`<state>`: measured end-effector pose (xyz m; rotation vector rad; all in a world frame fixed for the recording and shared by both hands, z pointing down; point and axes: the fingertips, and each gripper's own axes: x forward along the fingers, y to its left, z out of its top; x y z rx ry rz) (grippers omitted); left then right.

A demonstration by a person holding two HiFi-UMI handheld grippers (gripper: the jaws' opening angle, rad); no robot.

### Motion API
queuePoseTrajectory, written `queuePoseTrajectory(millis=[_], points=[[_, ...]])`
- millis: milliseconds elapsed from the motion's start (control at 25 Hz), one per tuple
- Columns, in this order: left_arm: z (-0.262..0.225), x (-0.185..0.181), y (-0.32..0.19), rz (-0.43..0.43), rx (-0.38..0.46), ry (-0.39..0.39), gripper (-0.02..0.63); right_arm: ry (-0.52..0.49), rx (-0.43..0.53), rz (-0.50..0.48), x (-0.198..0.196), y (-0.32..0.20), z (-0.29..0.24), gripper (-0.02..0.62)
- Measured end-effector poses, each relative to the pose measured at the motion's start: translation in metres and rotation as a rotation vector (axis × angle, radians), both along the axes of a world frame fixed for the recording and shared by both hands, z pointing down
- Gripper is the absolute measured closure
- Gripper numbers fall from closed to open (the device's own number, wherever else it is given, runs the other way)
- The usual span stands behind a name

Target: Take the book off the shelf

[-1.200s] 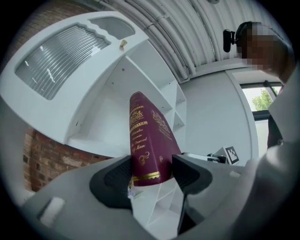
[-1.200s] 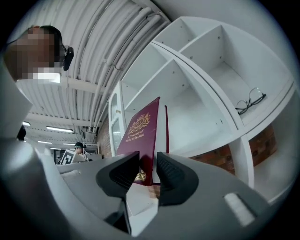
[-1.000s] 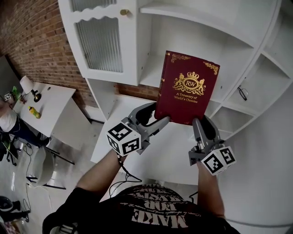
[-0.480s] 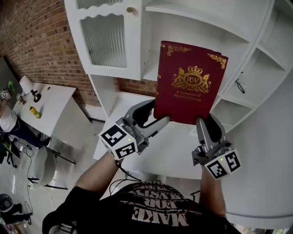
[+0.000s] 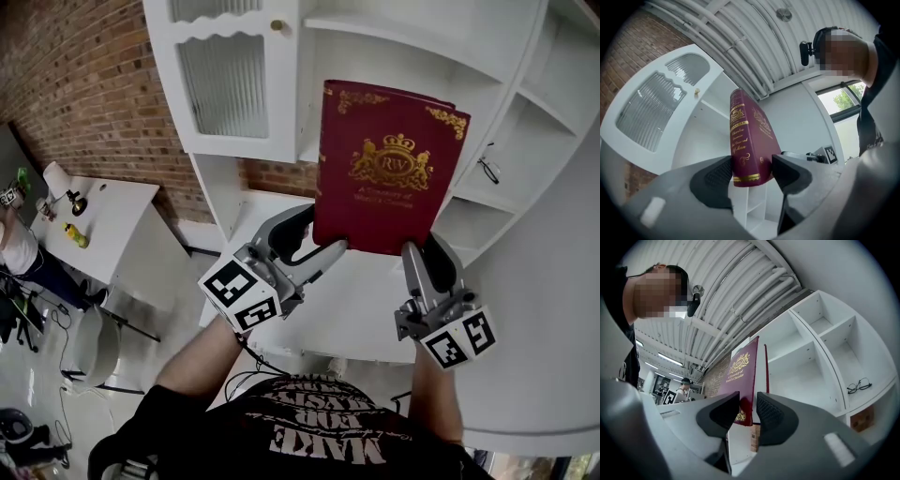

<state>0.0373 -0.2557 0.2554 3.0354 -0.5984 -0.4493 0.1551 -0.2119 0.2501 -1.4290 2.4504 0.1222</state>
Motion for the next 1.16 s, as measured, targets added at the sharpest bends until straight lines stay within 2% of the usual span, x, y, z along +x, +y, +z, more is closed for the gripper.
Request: queuePoseTrajectory(millis=[800, 1160], points=[[-0.003, -0.018, 0.001, 0.01, -0.009, -0.013, 0.331, -0.005, -0.038, 0.031, -0.018, 0.001, 0.0, 0.466], [0.005, -0.01, -0.022, 0.008, -0.022, -0.022, 0.334, -0.003, -0.071, 0.035, -0.01, -0.022, 0.011, 0.468]])
